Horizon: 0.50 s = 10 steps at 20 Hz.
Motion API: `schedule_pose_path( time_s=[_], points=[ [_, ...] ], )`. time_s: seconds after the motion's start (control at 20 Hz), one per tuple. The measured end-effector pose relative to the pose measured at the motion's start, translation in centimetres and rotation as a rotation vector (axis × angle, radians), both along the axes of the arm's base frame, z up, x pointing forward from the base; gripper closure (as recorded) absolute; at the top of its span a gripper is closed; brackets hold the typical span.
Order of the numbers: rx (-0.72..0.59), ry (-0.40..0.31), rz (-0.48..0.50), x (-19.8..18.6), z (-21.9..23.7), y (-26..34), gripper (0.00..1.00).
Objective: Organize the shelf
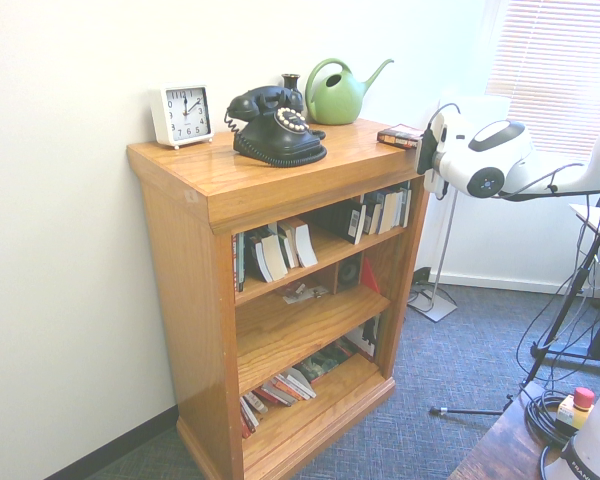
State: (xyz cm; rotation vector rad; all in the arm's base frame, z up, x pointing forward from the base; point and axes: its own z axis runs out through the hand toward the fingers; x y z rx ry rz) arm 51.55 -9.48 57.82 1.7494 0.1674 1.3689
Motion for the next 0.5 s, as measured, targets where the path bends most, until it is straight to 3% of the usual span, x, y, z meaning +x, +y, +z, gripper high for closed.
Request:
schedule_pose_path(
  time_s=[0.5],
  points=[
    [0.109,-0.069,-0.027,-2.0,2.2,1.4,1.0]
  ],
)
